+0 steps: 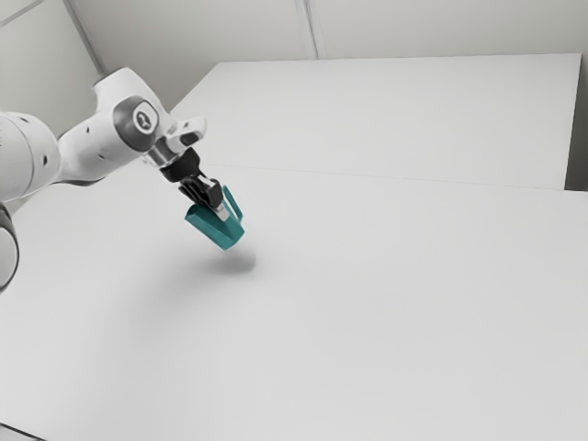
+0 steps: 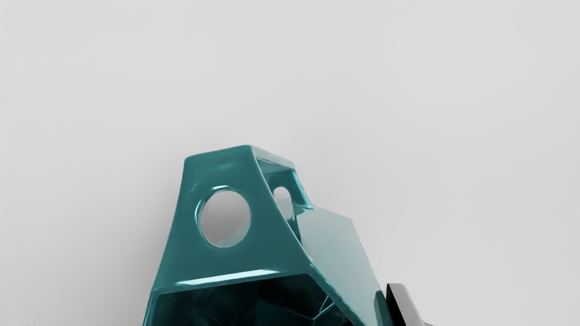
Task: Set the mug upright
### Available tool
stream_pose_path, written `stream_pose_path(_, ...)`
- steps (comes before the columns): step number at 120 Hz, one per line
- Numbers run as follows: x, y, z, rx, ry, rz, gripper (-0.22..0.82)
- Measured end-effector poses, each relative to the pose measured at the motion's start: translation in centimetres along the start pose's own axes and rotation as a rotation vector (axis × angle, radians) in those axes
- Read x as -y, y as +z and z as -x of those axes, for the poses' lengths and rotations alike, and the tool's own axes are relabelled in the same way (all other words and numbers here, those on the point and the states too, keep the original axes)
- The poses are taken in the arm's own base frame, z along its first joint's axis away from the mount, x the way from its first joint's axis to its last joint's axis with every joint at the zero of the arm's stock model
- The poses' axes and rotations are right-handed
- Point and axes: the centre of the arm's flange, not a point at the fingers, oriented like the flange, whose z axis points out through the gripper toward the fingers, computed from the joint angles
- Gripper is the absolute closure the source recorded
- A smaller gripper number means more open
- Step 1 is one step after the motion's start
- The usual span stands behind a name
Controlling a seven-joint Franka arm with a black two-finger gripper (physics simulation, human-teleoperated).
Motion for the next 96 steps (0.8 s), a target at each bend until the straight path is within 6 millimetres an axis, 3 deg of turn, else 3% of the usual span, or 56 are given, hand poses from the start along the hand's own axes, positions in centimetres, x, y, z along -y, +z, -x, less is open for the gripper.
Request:
stream_pose_path(61,0.2,2.3,-2.0,-0.026,-0.04,-0.172,0.77)
stream_pose_path(96,-0.3,3.4,-1.8,-0.021,-0.061,-0.197,0.78)
